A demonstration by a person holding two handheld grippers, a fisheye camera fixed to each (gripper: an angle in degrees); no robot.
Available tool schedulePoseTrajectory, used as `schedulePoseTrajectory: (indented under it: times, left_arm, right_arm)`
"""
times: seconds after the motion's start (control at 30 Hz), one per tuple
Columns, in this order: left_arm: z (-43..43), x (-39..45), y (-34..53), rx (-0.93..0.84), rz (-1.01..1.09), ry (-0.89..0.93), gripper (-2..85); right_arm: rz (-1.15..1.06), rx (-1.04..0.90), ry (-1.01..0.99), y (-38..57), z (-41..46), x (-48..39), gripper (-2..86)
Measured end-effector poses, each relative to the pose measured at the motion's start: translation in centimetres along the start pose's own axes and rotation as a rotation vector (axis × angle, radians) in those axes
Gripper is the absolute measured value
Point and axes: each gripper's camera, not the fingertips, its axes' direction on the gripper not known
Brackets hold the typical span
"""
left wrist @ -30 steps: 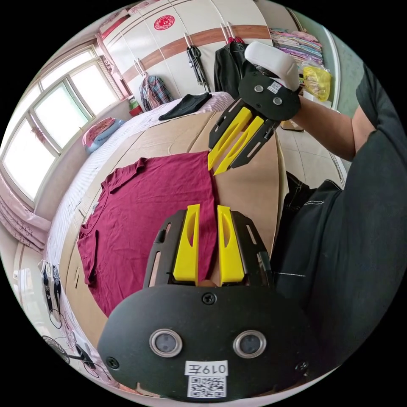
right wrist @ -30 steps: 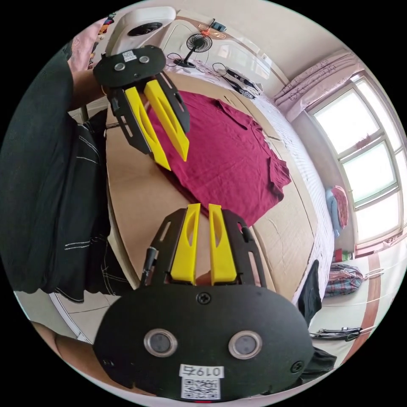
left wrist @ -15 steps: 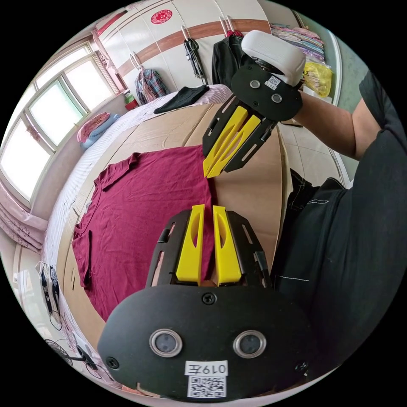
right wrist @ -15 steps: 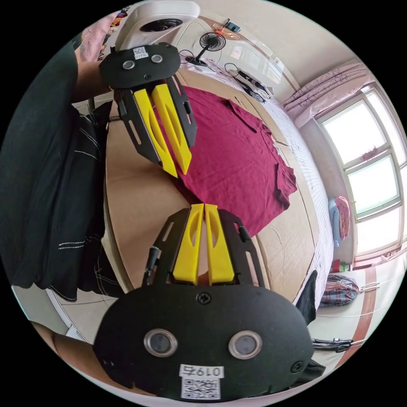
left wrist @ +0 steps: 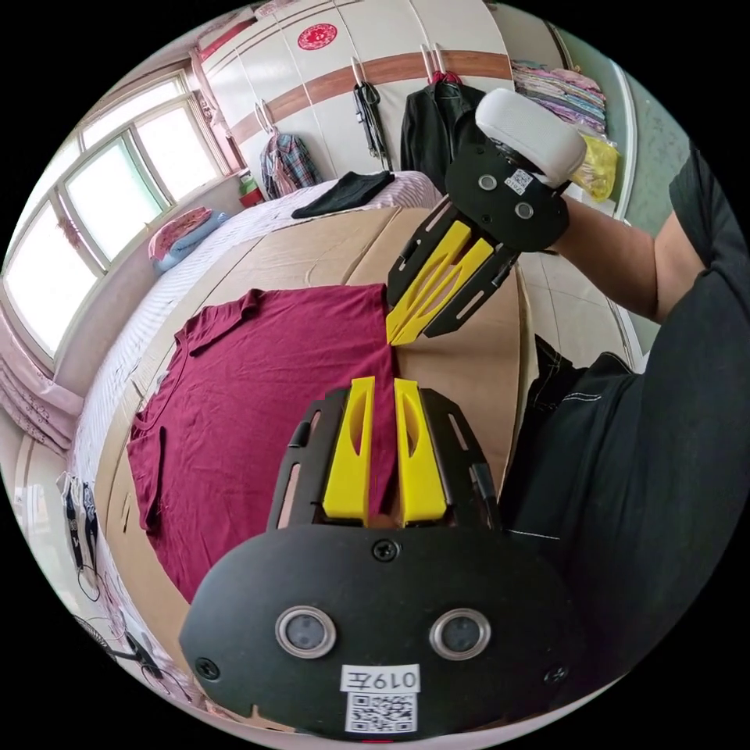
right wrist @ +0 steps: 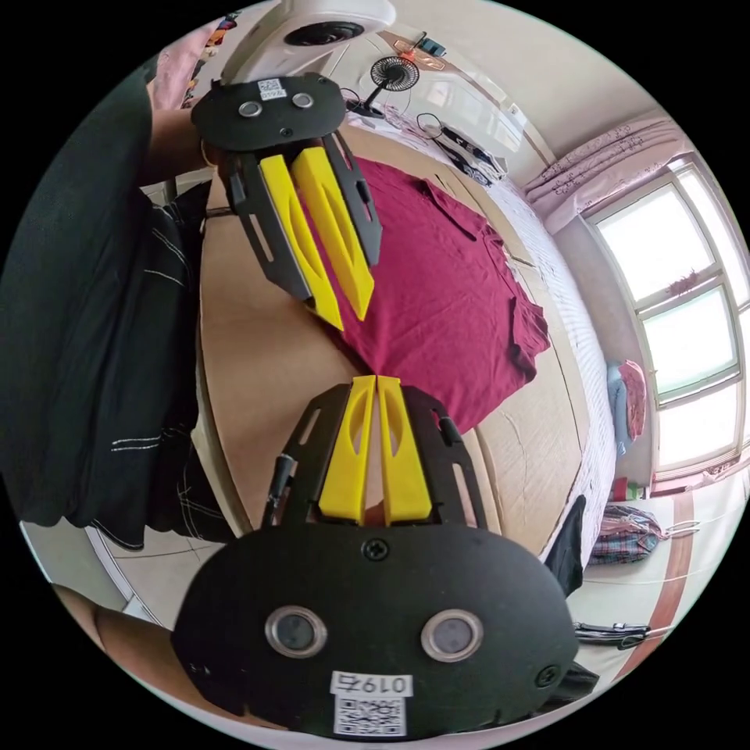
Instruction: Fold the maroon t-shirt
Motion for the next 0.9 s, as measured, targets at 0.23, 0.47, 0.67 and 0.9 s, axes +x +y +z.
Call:
schedulePoseTrajectory:
  times: [0.23, 0.47, 0.67, 0.9]
  left_arm:
    - [1.5, 2.1, -1.7, -0.046, 0.066, -0.075, 1.4]
    - [1.4, 2.5, -2.3, -0.038, 0.046, -0.043, 1.2]
    - [1.9, 2.7, -2.7, -0.047, 0.047, -0.038, 1.1]
    - [1.8, 3.0, -2.9, -0.046, 0.051, -0.044, 1.1]
  right_arm:
    - [0.029, 0.015, -0.005, -0.3, -0.4, 0.5, -1.0]
    - [0.006, 0.008, -0.003, -0.8, -0.1, -0.2, -0.6]
    - [0.03, -0.038, 0.117, -0.8, 0.3, -0.4, 3.8]
    - [0.025, -0.116, 0.223, 0.0, 1.0, -0.2, 4.9]
